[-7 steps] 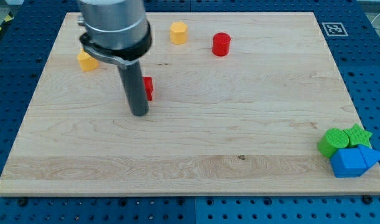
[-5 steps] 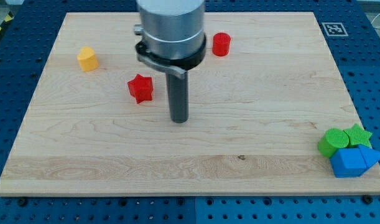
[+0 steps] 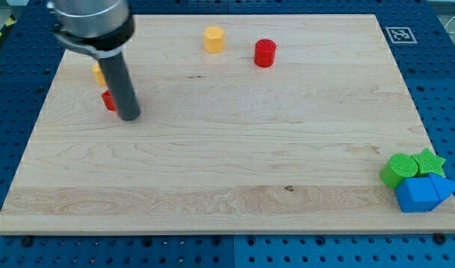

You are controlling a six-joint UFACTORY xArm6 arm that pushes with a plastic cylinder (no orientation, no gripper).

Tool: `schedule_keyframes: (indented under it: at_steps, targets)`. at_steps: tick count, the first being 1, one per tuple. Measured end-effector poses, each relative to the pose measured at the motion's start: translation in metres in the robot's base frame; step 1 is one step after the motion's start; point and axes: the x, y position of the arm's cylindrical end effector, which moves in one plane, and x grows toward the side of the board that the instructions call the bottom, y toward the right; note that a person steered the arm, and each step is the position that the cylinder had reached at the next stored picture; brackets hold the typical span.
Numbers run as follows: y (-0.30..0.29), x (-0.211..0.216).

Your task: Move the red star towards the bottom of the yellow heart

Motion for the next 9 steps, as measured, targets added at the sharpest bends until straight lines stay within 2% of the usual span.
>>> schedule_keyframes:
  at_steps: [1, 2, 3, 4, 7, 8, 9]
  targets:
    - [0.011, 0.000]
    - [0.046, 0.000]
    - [0.049, -0.015]
    - [0.044, -0.028]
    - [0.015, -0.028]
    - [0.017, -0.039]
    - [0.024, -0.083]
